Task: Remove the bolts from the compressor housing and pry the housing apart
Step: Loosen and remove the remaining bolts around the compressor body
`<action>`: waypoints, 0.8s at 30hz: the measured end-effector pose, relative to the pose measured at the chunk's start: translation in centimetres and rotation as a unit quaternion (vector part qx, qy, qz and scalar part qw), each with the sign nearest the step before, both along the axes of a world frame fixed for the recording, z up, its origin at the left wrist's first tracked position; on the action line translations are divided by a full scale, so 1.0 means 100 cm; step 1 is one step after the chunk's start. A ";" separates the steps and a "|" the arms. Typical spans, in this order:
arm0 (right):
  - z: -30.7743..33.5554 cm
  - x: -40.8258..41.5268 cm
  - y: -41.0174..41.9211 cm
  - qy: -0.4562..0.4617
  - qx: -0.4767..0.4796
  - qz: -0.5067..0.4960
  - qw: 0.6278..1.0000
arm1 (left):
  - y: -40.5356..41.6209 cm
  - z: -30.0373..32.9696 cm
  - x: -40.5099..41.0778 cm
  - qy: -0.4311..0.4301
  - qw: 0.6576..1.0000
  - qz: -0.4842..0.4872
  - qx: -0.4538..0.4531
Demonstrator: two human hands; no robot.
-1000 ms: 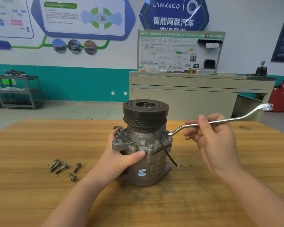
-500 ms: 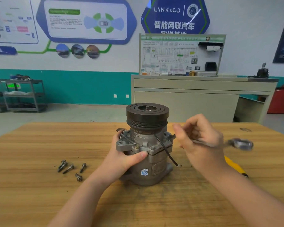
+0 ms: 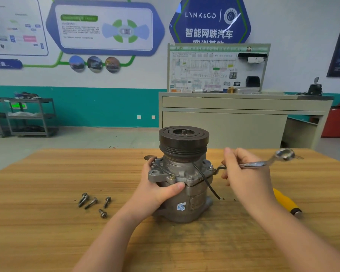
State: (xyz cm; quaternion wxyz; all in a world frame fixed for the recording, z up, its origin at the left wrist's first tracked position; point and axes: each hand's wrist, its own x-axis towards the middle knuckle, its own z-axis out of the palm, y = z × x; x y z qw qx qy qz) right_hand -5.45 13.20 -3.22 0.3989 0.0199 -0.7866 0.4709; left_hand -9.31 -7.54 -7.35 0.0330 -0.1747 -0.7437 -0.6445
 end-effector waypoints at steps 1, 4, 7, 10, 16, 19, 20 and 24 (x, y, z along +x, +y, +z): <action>0.000 0.003 -0.001 0.006 -0.015 0.010 1.000 | 0.000 0.000 0.000 0.001 1.000 -0.001 -0.002; 0.007 0.011 -0.001 0.027 -0.089 0.065 0.994 | 0.000 0.001 0.001 0.000 1.000 -0.005 0.003; 0.012 0.015 0.000 0.032 -0.162 0.105 0.981 | -0.001 0.000 0.001 0.004 1.000 -0.007 0.001; 0.009 0.014 -0.001 0.029 -0.169 0.097 0.980 | -0.002 0.001 0.002 0.004 1.000 -0.004 -0.008; 0.004 0.012 -0.009 0.052 -0.171 0.100 0.979 | -0.002 0.003 0.005 0.011 0.999 0.019 -0.023; 0.000 0.011 -0.015 0.060 -0.141 0.064 0.986 | 0.001 0.002 0.009 0.018 0.999 0.037 -0.028; -0.002 0.011 -0.018 0.066 -0.121 0.049 0.989 | 0.002 0.001 0.010 0.020 0.999 0.041 -0.027; -0.008 0.016 -0.045 0.147 0.074 -0.055 0.985 | 0.002 0.000 0.011 0.030 0.998 0.058 -0.018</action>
